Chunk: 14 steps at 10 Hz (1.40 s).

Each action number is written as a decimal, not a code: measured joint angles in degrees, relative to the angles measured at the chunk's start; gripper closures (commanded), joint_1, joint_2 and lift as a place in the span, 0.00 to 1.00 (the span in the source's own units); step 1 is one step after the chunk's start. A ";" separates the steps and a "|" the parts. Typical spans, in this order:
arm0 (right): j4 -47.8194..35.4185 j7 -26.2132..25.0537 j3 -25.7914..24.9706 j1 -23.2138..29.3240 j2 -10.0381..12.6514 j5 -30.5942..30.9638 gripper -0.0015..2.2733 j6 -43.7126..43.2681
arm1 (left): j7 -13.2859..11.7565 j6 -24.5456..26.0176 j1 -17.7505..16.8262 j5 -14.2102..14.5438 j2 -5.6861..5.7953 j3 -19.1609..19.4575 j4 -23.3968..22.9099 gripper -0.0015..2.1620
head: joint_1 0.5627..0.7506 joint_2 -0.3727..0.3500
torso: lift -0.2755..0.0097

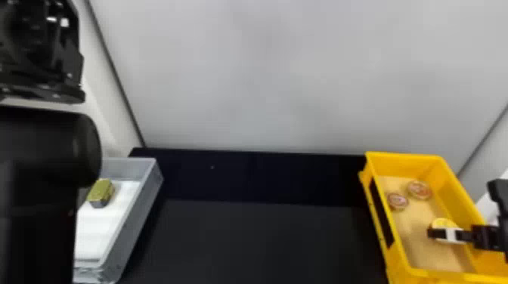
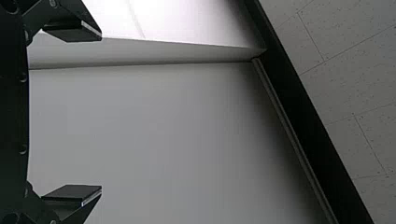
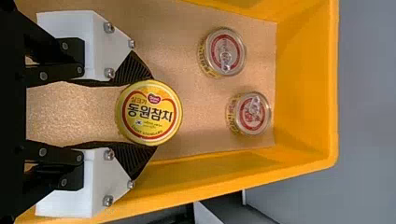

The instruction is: Pick up the round yellow can and place it in the yellow rectangular box

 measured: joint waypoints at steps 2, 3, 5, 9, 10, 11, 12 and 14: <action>2.10 -0.68 0.46 -0.09 -0.13 -1.85 0.32 -0.34 | -0.05 -0.22 -0.09 0.05 -0.09 -0.11 0.16 0.06 | 0.53 0.59 | 0.93; 2.73 -1.01 0.81 -0.10 -0.14 -2.55 0.32 -0.46 | -0.07 -0.31 -0.12 0.07 -0.12 -0.15 0.22 0.06 | 0.53 0.59 | 0.93; 3.42 -1.74 1.46 -0.15 -0.14 -3.85 0.32 -0.92 | -0.09 -0.47 -0.16 0.11 -0.19 -0.26 0.32 0.06 | 0.53 0.59 | 0.93; 4.43 -2.35 2.54 -0.74 -0.13 -4.98 0.32 -1.78 | -0.09 -0.67 -0.18 0.15 -0.24 -0.30 0.39 0.06 | 0.53 0.59 | 0.93; 4.59 -2.46 2.80 -0.85 -0.11 -5.14 0.32 -1.94 | -0.09 -0.74 -0.21 0.16 -0.26 -0.33 0.43 0.06 | 0.53 0.59 | 0.93; 4.68 -2.55 2.97 -0.93 -0.10 -5.26 0.31 -2.05 | -0.09 -0.83 -0.23 0.19 -0.27 -0.35 0.48 0.06 | 0.53 0.59 | 0.93; 4.71 -2.57 3.05 -0.96 -0.11 -5.37 0.27 -2.11 | -0.09 -0.94 -0.25 0.21 -0.29 -0.36 0.51 0.06 | 0.53 0.59 | 0.93; 4.72 -2.57 3.24 -0.98 -0.11 -5.75 0.09 -1.98 | -0.09 -1.04 -0.26 0.23 -0.35 -0.36 0.53 0.06 | 0.53 0.59 | 0.93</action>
